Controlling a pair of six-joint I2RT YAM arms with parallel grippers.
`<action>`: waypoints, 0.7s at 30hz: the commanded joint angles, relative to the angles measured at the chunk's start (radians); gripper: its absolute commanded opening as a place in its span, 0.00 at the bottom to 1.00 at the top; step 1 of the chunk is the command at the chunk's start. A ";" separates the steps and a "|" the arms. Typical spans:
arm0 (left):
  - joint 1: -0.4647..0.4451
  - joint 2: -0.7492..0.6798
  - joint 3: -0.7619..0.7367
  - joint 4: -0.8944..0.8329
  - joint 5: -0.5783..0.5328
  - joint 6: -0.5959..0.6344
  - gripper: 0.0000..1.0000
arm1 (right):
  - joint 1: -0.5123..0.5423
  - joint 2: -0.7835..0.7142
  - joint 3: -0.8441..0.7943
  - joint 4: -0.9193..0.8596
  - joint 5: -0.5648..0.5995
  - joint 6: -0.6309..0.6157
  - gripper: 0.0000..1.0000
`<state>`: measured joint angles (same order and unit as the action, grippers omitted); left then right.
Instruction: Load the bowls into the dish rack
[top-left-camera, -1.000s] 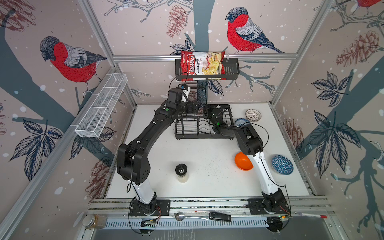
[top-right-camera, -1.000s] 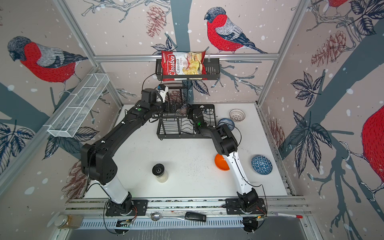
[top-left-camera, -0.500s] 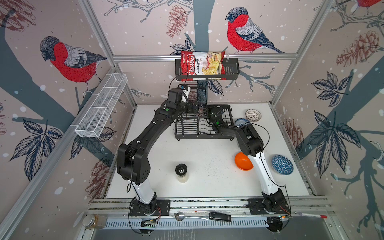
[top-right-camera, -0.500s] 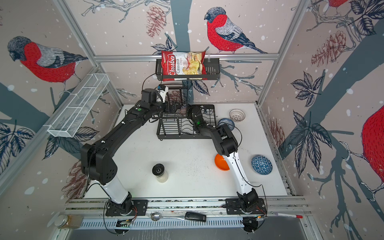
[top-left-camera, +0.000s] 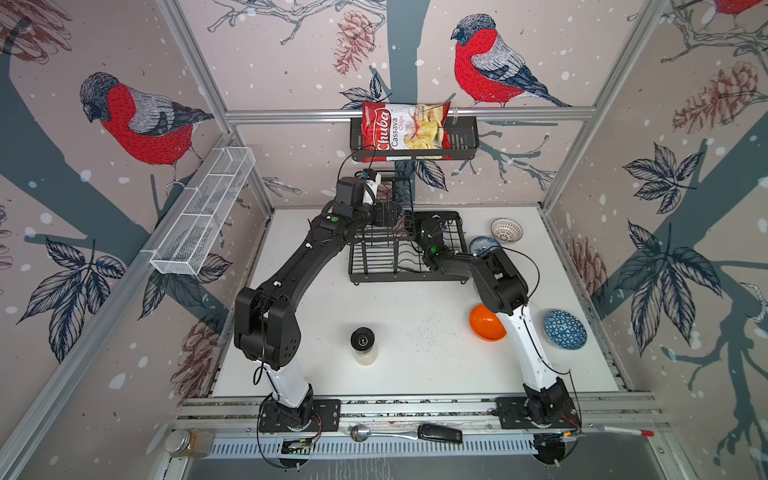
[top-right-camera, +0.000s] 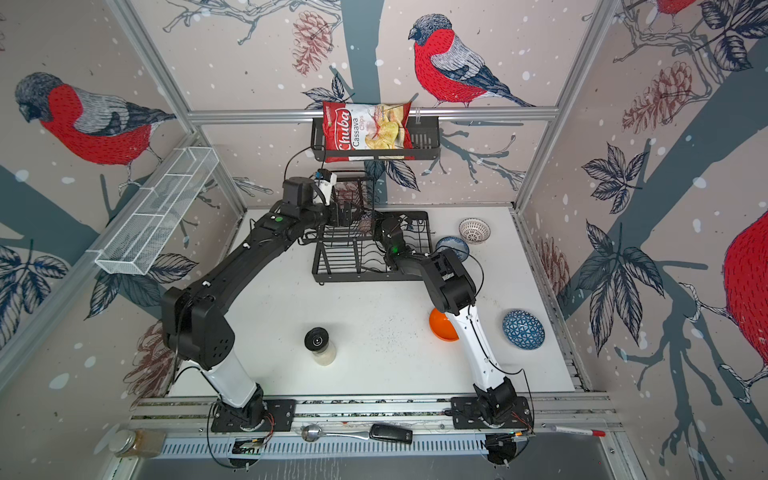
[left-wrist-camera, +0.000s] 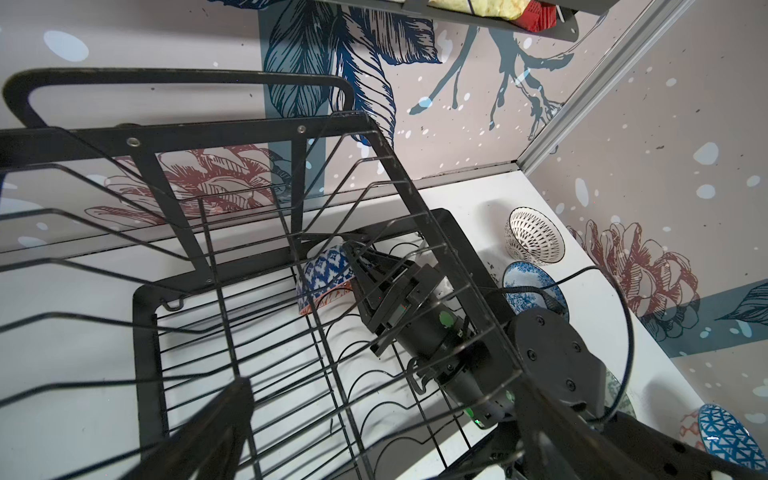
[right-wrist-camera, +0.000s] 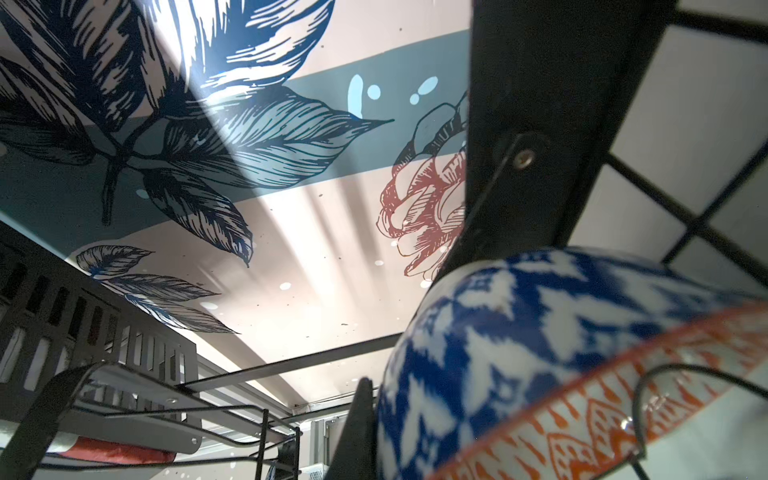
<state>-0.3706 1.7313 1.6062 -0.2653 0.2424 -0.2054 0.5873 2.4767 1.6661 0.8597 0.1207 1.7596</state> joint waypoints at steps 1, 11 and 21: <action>0.002 -0.002 0.000 0.038 0.013 -0.005 0.98 | 0.008 -0.008 -0.011 -0.047 -0.020 0.013 0.08; 0.002 0.002 -0.002 0.037 0.015 -0.004 0.98 | 0.011 -0.015 -0.022 -0.046 0.001 0.021 0.14; 0.002 0.008 -0.002 0.038 0.015 -0.006 0.98 | 0.013 -0.013 -0.015 -0.039 0.013 0.031 0.17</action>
<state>-0.3706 1.7355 1.6047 -0.2653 0.2428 -0.2096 0.5938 2.4676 1.6489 0.8600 0.1406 1.7817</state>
